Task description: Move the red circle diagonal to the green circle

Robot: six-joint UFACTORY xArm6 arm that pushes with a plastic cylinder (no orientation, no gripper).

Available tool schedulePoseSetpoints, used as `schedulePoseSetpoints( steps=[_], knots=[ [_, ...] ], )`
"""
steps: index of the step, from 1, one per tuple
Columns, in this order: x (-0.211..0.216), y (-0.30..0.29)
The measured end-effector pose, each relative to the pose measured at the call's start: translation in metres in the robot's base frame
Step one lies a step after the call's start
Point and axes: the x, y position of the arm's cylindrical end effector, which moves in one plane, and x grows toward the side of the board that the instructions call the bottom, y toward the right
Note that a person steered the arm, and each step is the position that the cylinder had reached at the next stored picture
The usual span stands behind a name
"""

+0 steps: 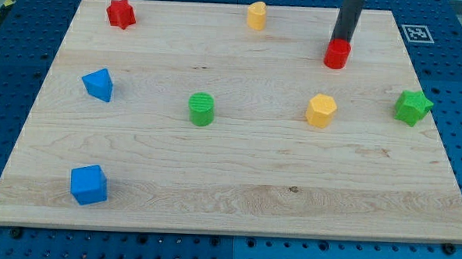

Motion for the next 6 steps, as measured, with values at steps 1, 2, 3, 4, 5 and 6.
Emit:
schedulePoseSetpoints(
  steps=[1, 2, 3, 4, 5, 6],
  knots=[
    [0.004, 0.045],
    [0.019, 0.034],
    [0.031, -0.004],
    [0.031, -0.033],
    [0.031, -0.055],
    [0.031, -0.056]
  ],
)
